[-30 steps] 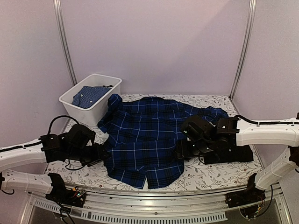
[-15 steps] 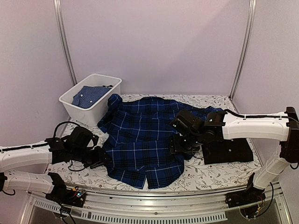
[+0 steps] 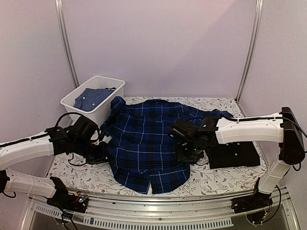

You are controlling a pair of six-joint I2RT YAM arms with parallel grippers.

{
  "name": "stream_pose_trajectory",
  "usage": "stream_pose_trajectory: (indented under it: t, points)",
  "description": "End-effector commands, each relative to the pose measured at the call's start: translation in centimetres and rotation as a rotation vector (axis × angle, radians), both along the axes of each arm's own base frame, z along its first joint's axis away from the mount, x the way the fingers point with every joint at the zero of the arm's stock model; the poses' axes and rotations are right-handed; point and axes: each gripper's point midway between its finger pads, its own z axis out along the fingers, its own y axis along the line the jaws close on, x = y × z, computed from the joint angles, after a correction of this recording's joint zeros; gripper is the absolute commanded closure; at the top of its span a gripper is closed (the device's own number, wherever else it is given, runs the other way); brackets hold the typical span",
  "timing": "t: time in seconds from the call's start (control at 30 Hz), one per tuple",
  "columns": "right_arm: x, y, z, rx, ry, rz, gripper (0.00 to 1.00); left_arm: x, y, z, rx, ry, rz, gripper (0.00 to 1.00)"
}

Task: Fold and stack the long sleeve shirts
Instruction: Flatten out the crumpled shirt at the center of the board.

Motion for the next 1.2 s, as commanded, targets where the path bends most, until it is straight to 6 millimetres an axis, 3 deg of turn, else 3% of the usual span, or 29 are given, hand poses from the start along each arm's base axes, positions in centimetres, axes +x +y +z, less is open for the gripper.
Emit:
stream_pose_trajectory:
  t: [0.0,0.17,0.33,0.4,0.43,0.5,0.57,0.6,0.67,0.77,0.87,0.97,1.17]
  points:
    - [-1.9,-3.5,0.3,-0.060,0.038,-0.026,0.94,-1.6,1.3,2.5,0.009,0.062,-0.038,1.00]
    - [-6.7,-6.5,-0.3,-0.018,0.143,-0.019,1.00,-4.3,2.8,3.7,-0.096,0.181,-0.002,1.00]
    - [-13.0,-8.3,-3.5,0.029,0.296,0.020,1.00,-7.8,3.9,1.3,-0.142,0.325,0.008,1.00]
    - [-15.8,-8.1,-5.2,0.075,0.382,0.043,0.92,-9.2,3.8,-0.2,-0.173,0.390,0.013,1.00]
    - [-16.6,-8.1,-5.8,0.084,0.403,0.051,0.82,-9.5,3.7,-0.6,-0.182,0.406,0.011,0.97]
    - [-17.2,-8.2,-5.8,0.094,0.409,0.044,0.60,-9.7,4.0,-0.9,-0.158,0.411,0.003,0.78]
    - [-16.7,-7.7,-4.3,0.110,0.375,0.036,0.44,-9.0,4.3,0.0,-0.121,0.378,-0.008,0.60]
    - [-16.0,-7.5,-3.0,0.128,0.336,0.030,0.38,-8.4,4.4,0.8,-0.102,0.346,-0.013,0.56]
    - [-14.5,-7.5,-0.6,0.138,0.251,0.010,0.29,-6.8,4.6,2.8,-0.059,0.266,-0.032,0.53]
    - [-12.7,-8.0,1.7,0.151,0.176,-0.037,0.25,-4.1,4.5,5.5,-0.002,0.162,-0.055,0.54]
    - [-11.1,-8.3,1.4,0.190,0.159,-0.077,0.26,-1.4,2.4,7.4,-0.062,0.073,-0.101,0.60]
    - [-9.9,-8.3,-0.2,0.269,0.188,-0.106,0.29,1.3,-0.2,7.6,-0.124,0.021,-0.122,0.64]
    - [-11.9,-8.3,-2.6,0.373,0.280,-0.084,0.31,5.7,-3.8,6.0,-0.212,-0.046,-0.148,0.67]
